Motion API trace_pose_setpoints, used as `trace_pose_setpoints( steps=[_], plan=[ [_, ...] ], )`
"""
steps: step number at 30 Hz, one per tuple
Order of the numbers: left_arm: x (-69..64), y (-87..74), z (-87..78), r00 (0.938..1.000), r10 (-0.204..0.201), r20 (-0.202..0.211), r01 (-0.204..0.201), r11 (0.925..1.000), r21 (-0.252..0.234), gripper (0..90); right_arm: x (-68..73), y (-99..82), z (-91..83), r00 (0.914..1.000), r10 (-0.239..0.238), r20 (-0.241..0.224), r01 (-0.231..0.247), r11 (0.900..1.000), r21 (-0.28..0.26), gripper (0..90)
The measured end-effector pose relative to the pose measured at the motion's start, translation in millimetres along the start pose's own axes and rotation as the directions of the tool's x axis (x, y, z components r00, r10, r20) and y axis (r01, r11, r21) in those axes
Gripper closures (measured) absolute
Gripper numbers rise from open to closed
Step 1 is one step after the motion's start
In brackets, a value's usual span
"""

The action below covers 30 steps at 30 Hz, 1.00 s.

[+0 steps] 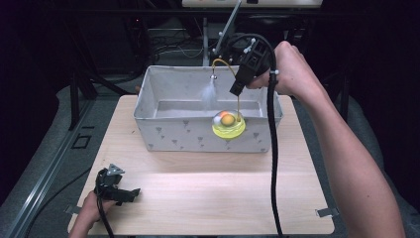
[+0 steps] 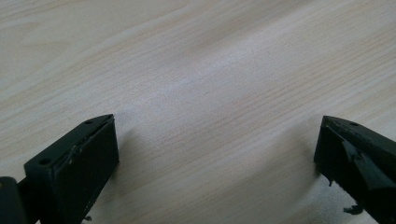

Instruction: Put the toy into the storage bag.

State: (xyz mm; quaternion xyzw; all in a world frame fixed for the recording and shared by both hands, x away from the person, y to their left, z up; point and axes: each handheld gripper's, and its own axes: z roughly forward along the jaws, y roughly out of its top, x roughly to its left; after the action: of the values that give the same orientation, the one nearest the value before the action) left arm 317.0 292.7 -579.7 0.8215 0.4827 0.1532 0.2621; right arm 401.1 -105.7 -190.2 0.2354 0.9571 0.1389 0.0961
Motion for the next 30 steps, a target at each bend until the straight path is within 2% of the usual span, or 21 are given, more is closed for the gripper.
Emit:
trace_pose_setpoints(
  steps=[10, 13, 16, 20, 25, 26, 29, 30],
  plan=[
    [-0.2, 0.0, 0.2, 1.0, -0.001, 0.003, 0.001, 1.0, -0.001, 0.0, -24.9, 5.3, -6.2, 0.997, 0.071, 0.033, -0.07, 0.9974, -0.018, 87.7],
    [-0.3, 0.0, 0.3, 1.0, -0.002, 0.004, 0.002, 1.0, -0.002, 0.0, -33.7, 5.7, -6.7, 0.9933, 0.107, 0.043, -0.106, 0.9937, -0.036, 87.8],
    [-0.4, 0.0, 0.3, 1.0, -0.002, 0.004, 0.002, 1.0, -0.002, 0.0, -45.0, 5.7, -3.5, 0.9883, 0.137, 0.067, -0.136, 0.9905, -0.023, 87.8],
    [-0.2, 0.1, 0.2, 1.0, 0.005, 0.005, -0.005, 1.0, 0.0, 0.0, -51.9, 5.2, -1.1, 0.9853, 0.155, 0.072, -0.154, 0.9879, -0.018, 87.8],
    [-0.2, 0.1, 0.2, 1.0, 0.005, 0.005, -0.005, 1.0, -0.001, 0.0, -64.8, 3.6, 1.5, 0.9779, 0.188, 0.092, -0.186, 0.9822, -0.021, 87.8],
    [-0.2, 0.1, 0.2, 1.0, 0.006, 0.006, -0.006, 1.0, -0.001, 0.0, -71.1, 1.9, 2.0, 0.9729, 0.21, 0.097, -0.208, 0.9777, -0.031, 87.7],
    [-0.3, 0.1, 0.2, 1.0, 0.004, 0.006, -0.004, 1.0, 0.0, 0.0, -75.7, 0.5, 2.7, 0.9683, 0.227, 0.104, -0.225, 0.9738, -0.033, 87.7],
    [-0.5, 0.1, 0.2, 1.0, 0.004, 0.006, -0.004, 1.0, 0.0, 0.0, -80.6, -1.0, 4.8, 0.9635, 0.244, 0.11, -0.242, 0.9697, -0.035, 87.7]
  ],
)
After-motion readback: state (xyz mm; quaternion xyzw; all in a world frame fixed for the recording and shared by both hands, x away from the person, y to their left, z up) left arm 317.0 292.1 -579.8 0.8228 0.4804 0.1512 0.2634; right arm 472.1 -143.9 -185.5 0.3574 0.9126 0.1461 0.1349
